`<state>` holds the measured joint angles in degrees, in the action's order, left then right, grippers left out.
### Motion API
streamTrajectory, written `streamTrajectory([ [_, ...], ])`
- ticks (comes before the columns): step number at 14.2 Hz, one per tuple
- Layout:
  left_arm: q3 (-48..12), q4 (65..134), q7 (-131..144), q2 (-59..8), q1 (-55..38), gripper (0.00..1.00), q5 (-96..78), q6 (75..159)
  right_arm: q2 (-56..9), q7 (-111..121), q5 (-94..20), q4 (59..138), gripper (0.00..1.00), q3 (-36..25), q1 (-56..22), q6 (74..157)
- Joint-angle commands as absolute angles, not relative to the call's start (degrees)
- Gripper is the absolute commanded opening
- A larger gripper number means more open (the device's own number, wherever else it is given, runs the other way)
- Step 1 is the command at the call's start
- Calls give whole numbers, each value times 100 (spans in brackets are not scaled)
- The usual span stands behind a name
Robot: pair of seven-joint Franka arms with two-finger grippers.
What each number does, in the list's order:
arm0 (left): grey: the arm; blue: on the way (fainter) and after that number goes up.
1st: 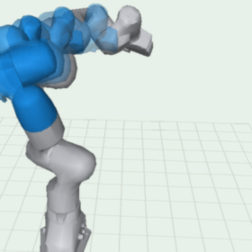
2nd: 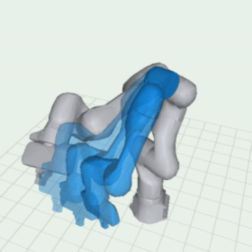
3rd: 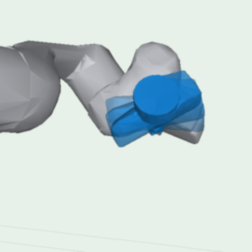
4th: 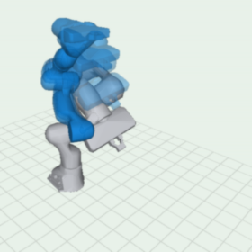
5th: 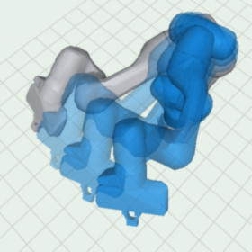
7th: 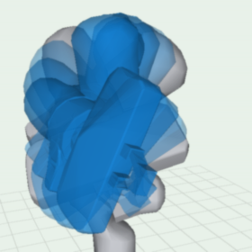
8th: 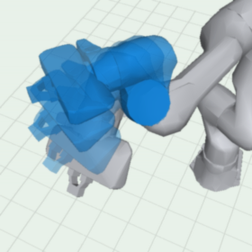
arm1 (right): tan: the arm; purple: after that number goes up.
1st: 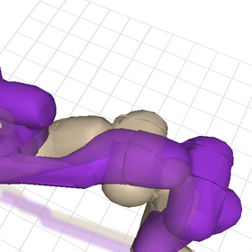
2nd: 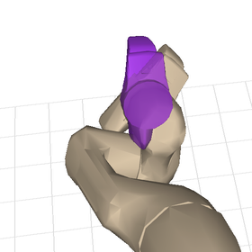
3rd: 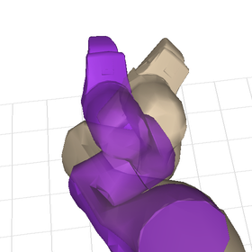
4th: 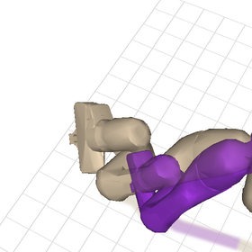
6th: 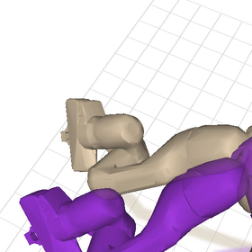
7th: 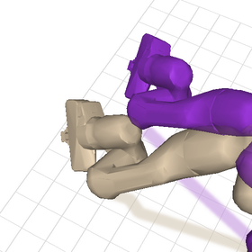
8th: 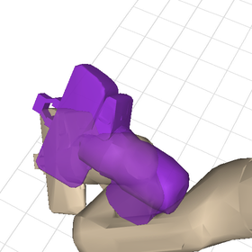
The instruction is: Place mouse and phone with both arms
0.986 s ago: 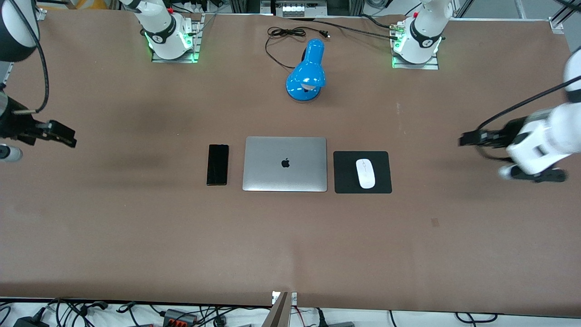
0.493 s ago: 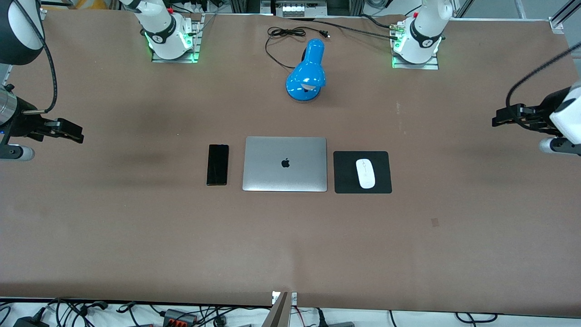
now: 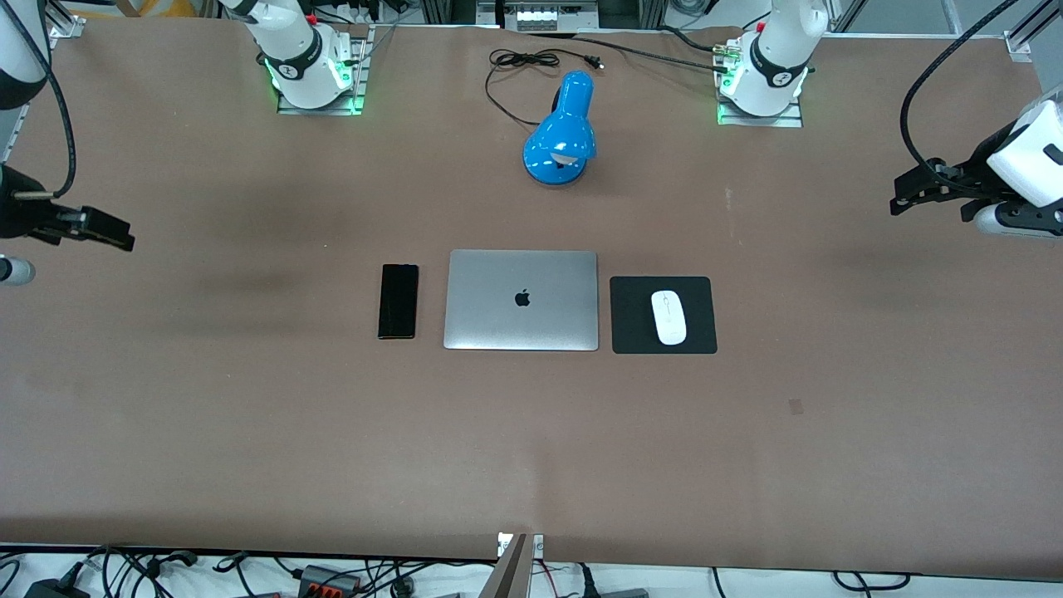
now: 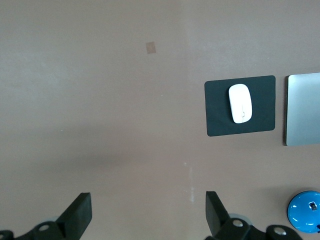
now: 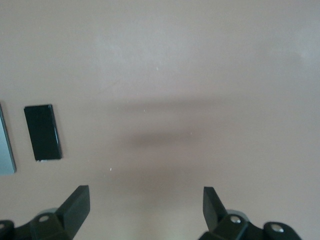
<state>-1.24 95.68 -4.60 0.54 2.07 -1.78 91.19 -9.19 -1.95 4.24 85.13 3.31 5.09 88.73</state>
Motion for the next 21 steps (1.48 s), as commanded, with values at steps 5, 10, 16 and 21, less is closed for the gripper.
streamTrajectory([
  [5, -105, 9633, -404, 97, 141, 100, -44, 9123, -756, 193, 308, 8543, 100, 369, 554, 8921],
  [10, -114, 9580, -387, 70, 105, 100, -44, 9123, -765, 176, 299, 8543, 100, 369, 580, 8930],
  [16, -123, 9563, -378, 62, 105, 100, -44, 9097, -765, 185, 272, 8525, 100, 334, 589, 8903],
  [21, -114, 9562, -387, 62, 105, 100, -44, 9097, -800, 176, 281, 8490, 100, 334, 589, 8930],
])
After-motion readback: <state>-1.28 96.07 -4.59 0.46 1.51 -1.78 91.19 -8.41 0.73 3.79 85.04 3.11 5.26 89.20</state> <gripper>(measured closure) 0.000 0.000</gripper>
